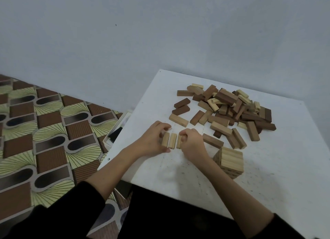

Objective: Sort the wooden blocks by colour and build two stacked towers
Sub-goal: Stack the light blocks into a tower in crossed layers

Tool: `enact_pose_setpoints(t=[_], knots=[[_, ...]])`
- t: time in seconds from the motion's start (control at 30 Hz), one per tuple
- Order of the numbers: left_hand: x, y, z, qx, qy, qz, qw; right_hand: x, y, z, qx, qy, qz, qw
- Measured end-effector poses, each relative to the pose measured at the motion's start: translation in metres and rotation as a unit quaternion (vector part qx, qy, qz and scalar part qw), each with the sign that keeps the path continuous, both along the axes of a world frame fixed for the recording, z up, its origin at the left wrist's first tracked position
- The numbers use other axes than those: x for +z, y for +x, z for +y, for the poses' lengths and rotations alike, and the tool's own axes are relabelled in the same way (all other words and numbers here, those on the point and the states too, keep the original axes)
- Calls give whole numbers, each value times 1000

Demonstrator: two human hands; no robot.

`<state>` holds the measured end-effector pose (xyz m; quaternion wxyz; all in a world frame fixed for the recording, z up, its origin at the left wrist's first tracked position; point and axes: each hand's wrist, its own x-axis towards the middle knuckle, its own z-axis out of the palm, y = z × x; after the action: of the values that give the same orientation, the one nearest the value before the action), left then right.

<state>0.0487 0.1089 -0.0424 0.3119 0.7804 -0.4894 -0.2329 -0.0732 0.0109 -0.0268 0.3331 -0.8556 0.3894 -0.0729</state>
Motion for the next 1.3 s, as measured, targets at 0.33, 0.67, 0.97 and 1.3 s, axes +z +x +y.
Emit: enact_pose_setpoints(t=[0.33, 0.67, 0.97, 1.3], knots=[[-3, -2, 1, -11, -16, 28, 999, -9, -9, 5, 39, 7, -57, 998], [-10, -4, 0, -13, -37, 60, 997, -8, -13, 5, 95, 11, -80, 992], [-10, -3, 0, -13, -46, 78, 996, -8, -9, 6, 103, 27, -79, 991], [-6, -7, 0, 5, -38, 80, 996, -9, -7, 6, 111, 21, -81, 990]])
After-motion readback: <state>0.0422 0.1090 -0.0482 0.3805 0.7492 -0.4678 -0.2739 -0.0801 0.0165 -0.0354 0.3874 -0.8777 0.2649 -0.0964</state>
